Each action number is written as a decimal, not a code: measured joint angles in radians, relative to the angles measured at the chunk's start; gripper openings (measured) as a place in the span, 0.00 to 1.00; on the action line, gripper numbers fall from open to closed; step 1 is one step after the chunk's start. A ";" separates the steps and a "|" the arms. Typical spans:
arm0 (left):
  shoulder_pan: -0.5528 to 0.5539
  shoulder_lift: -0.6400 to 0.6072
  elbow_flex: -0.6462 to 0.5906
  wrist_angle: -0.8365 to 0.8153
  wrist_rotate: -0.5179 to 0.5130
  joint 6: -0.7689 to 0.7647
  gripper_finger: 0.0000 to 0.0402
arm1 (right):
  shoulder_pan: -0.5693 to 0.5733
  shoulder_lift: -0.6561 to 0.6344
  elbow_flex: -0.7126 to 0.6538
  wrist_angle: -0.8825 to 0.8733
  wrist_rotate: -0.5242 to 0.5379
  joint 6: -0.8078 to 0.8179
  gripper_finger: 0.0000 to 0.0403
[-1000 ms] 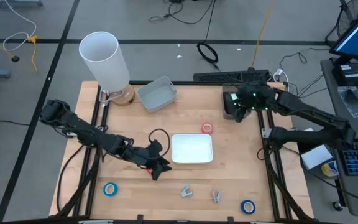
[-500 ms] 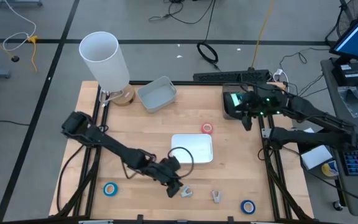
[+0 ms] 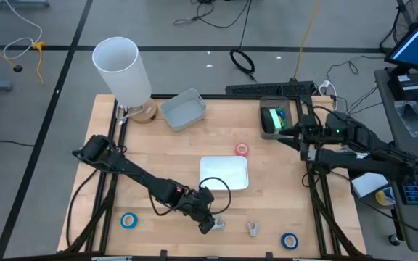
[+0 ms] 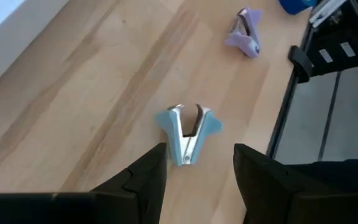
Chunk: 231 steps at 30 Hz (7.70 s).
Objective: Pick and place Stapler, Stapler remover, tape
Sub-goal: Put the blue staple remover into the white bin
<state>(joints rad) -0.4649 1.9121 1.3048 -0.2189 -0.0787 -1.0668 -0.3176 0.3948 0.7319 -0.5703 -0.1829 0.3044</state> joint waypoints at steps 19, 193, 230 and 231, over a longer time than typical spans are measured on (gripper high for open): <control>-0.009 0.000 0.000 -0.042 -0.027 -0.043 0.46 | -0.001 -0.236 -0.269 0.158 0.082 -0.054 0.40; 0.435 -0.125 0.000 0.588 -0.180 0.385 0.27 | 0.005 0.358 -0.298 1.051 -0.280 -0.081 0.00; 0.397 -0.125 0.000 0.406 -0.193 0.381 0.45 | -0.135 0.301 -0.298 0.372 0.727 -0.238 0.00; 0.397 -0.125 0.000 0.403 -0.193 0.381 0.45 | -0.135 0.318 -0.298 0.373 0.738 -0.238 0.00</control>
<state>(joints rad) -0.0681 1.7874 1.3048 0.1838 -0.2713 -0.6856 -0.4530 0.7130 0.4335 -0.1968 0.5547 0.0662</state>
